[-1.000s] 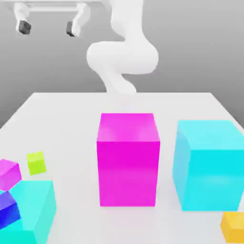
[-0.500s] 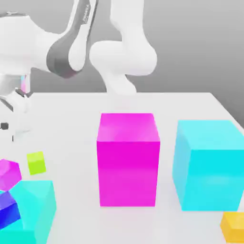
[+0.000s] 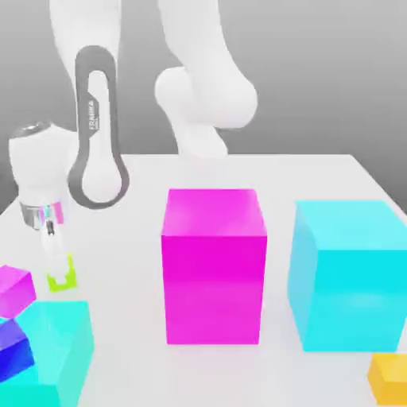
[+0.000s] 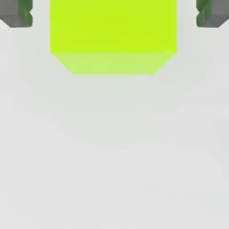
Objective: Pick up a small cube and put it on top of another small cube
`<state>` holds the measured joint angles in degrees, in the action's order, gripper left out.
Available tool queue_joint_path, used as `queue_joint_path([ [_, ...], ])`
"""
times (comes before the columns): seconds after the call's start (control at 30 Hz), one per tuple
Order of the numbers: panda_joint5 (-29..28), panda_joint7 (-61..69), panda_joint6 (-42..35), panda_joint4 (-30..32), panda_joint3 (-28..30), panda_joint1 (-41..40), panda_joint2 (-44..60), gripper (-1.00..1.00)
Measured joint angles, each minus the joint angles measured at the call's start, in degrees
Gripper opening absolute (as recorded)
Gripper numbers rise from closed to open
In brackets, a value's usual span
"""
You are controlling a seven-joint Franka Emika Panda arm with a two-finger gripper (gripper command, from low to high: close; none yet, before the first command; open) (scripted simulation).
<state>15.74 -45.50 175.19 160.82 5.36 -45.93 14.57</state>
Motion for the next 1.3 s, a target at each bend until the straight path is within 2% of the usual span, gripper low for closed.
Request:
queue_joint_path([
  [0.13, 0.58, 0.45, 0.64, -0.19, -0.77, -0.59, 0.84, -1.00],
  [0.2, -0.74, -0.67, -0.91, 0.22, 0.90, 0.77, -1.10, -1.00],
  [0.33, -9.10, -6.87, -6.87, 1.80, 6.81, 4.59, -8.77, -1.00],
  [0.4, -13.73, -10.10, -10.20, 2.55, 7.08, 3.42, -12.91, -1.00],
  [0.43, -13.94, -9.98, -11.72, 1.91, 6.77, 3.18, -13.42, -1.00],
  [0.9, -7.28, -4.01, -32.28, -8.99, -2.48, 12.55, -7.01, -1.00],
  [1.03, -10.78, -9.66, -34.58, -14.59, -8.22, 19.94, -4.27, -1.00],
  [1.3, -18.77, -22.55, -33.70, -23.17, -18.12, 35.95, -0.82, -1.00],
])
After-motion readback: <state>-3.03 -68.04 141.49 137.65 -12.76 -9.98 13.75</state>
